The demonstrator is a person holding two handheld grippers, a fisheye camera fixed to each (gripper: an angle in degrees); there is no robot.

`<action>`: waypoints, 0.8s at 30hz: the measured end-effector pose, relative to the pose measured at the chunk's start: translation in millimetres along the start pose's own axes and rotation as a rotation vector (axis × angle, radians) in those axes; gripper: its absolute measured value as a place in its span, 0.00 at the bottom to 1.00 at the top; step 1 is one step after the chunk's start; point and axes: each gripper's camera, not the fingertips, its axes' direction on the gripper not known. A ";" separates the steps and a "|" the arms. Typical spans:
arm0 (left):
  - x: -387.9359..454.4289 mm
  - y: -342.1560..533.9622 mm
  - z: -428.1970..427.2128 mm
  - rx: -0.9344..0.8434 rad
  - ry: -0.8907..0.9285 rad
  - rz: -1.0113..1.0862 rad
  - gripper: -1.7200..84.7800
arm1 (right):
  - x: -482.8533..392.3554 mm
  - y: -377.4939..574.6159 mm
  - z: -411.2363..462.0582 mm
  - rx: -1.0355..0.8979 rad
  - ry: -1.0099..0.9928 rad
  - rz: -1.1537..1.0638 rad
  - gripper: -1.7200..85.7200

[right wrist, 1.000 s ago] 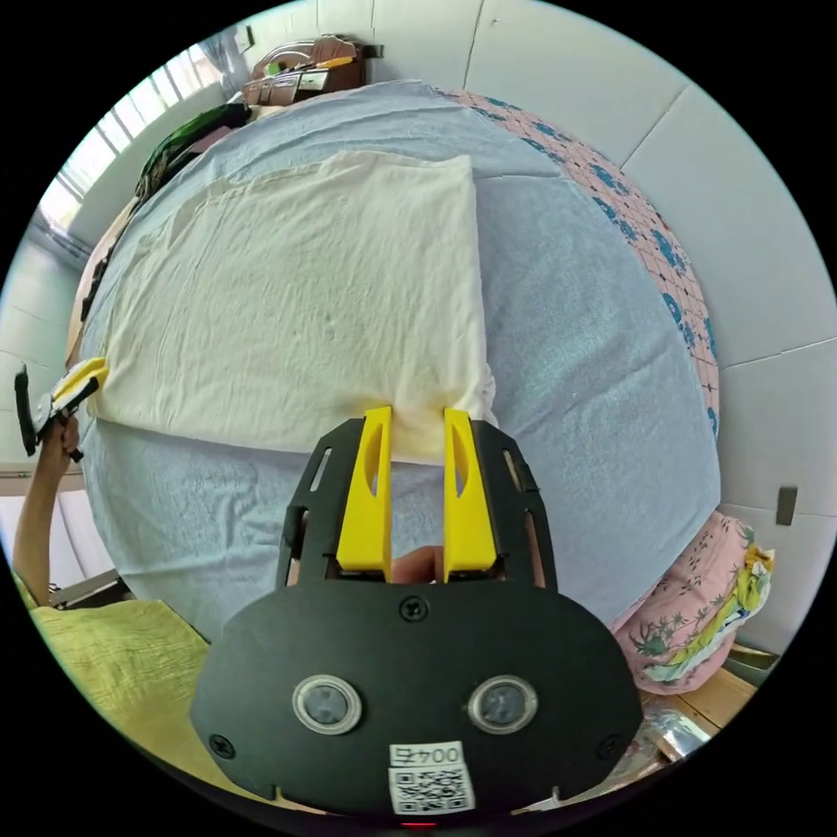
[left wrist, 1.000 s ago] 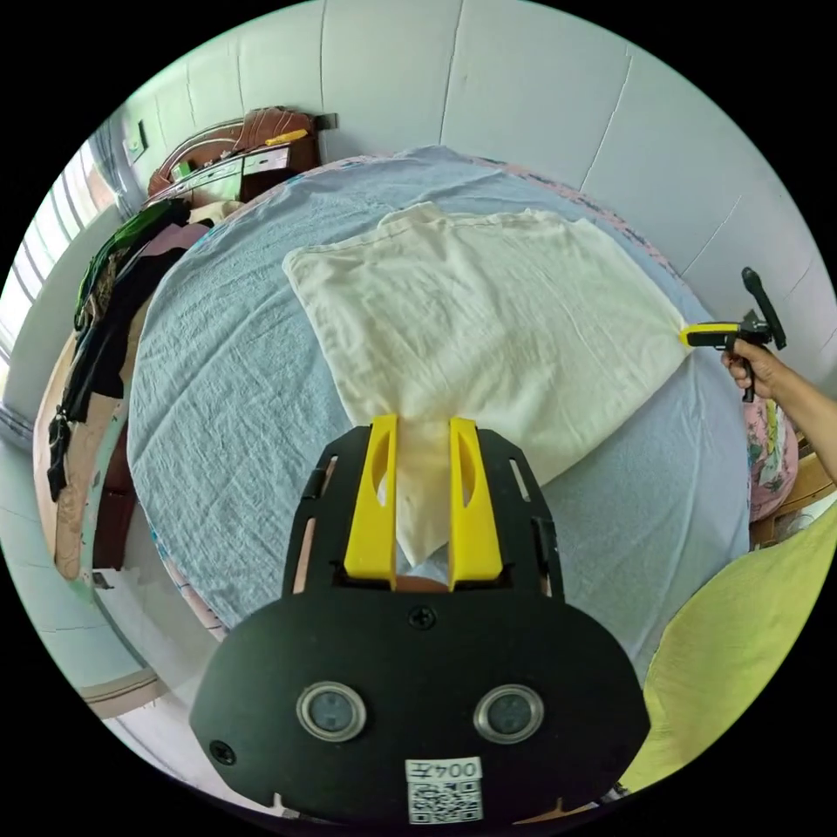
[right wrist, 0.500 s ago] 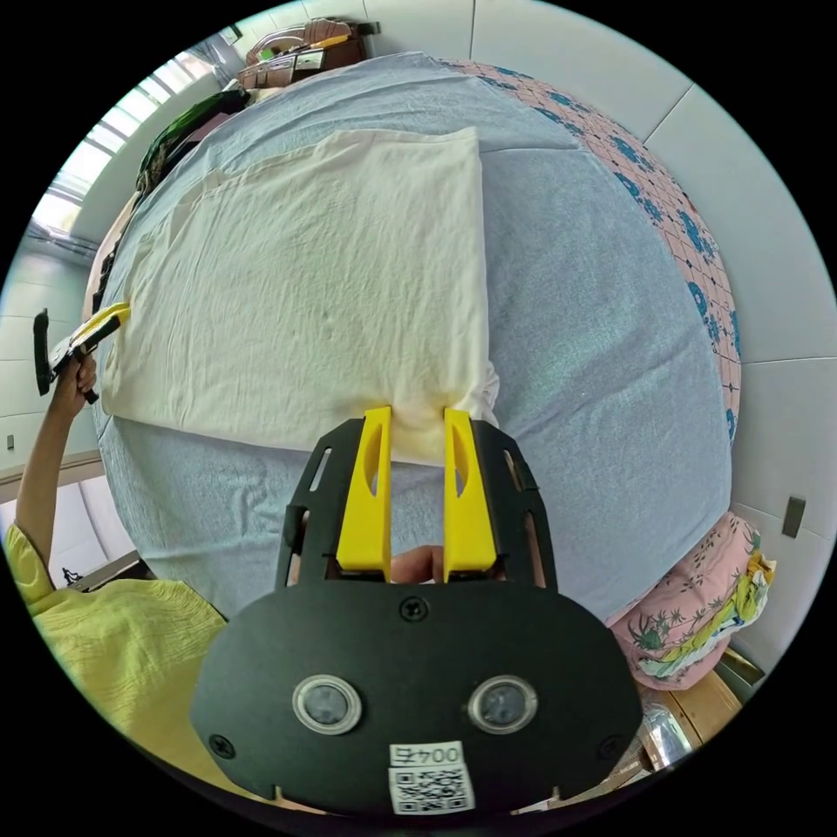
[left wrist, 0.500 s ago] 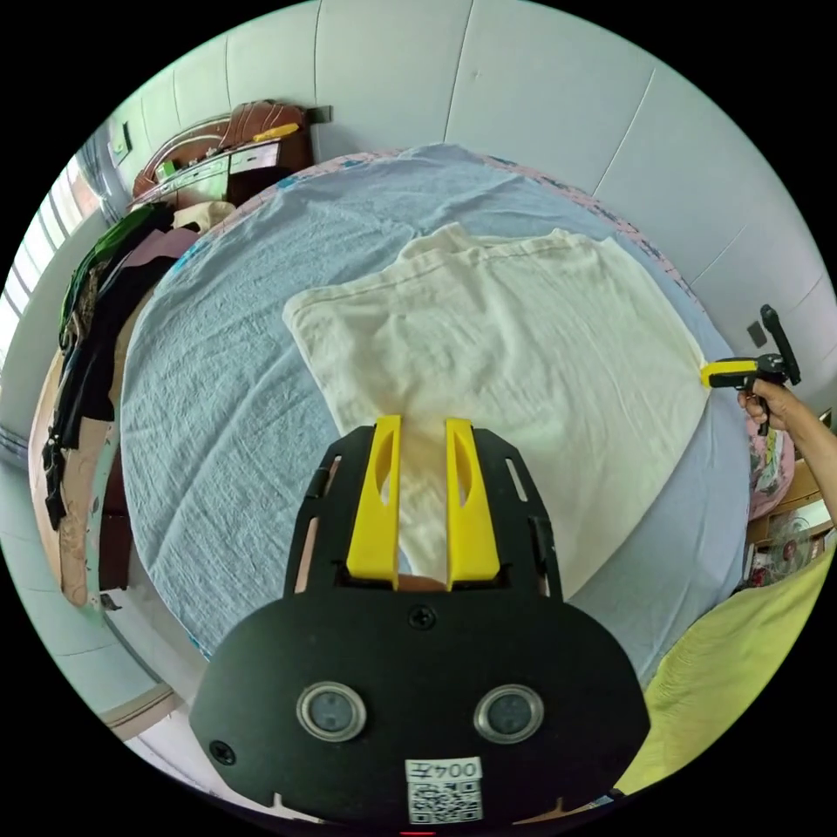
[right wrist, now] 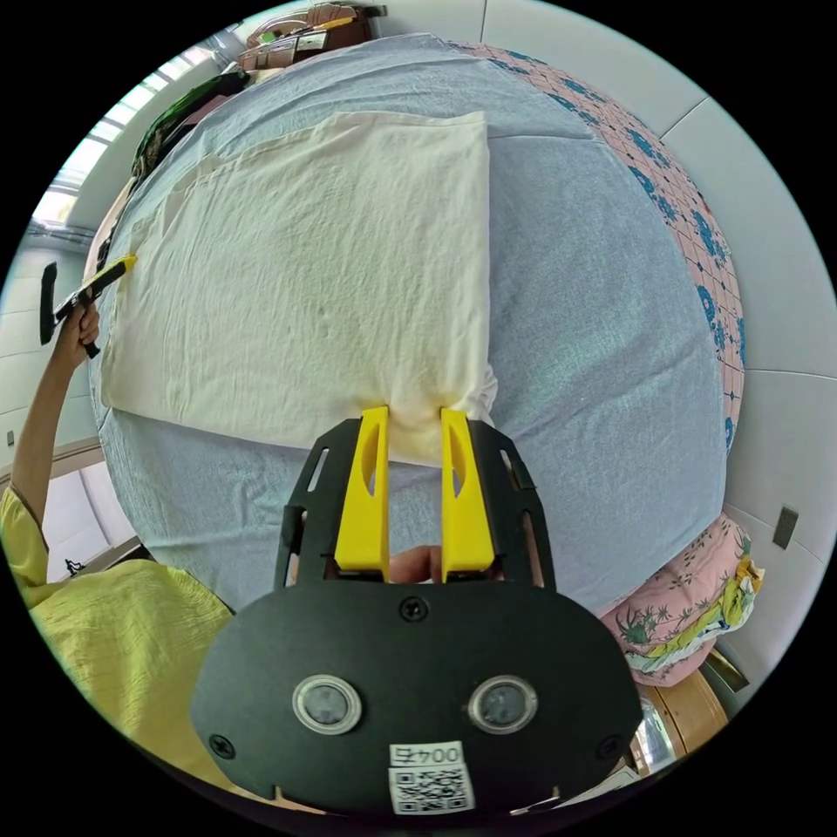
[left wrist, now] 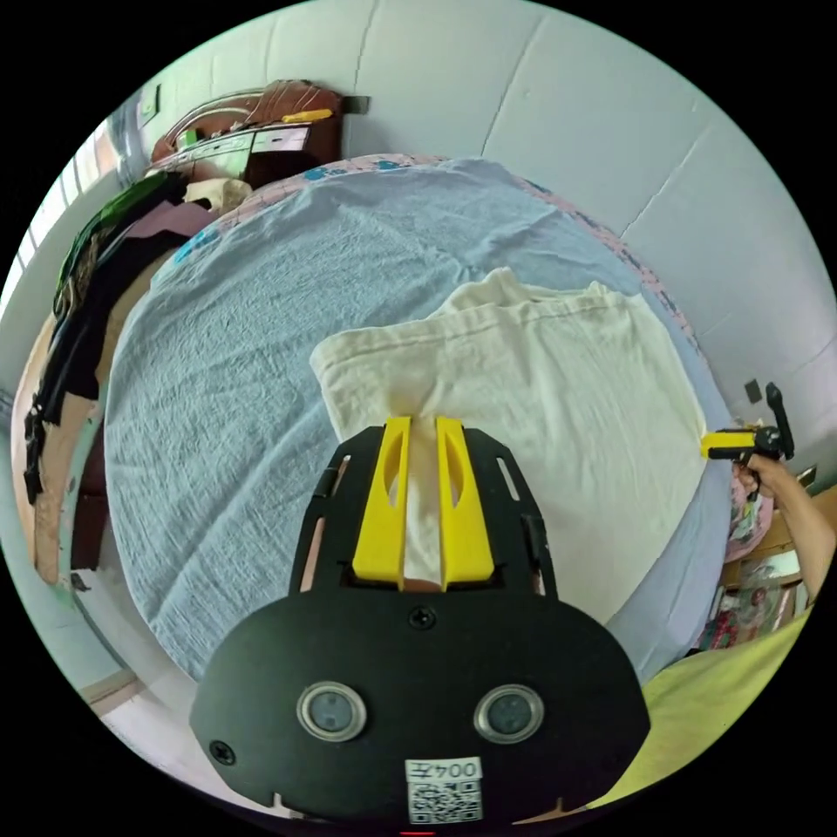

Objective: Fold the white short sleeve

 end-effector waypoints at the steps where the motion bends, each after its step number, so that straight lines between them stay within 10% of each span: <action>1: 4.0 0.4 -2.4 0.008 0.001 -0.012 0.09 | 1.9 1.0 0.4 0.004 -0.001 0.001 0.13; 24: 284.0 96.6 0.6 -0.110 -0.161 0.057 0.04 | 91.8 91.7 27.2 0.306 -0.205 -0.010 0.12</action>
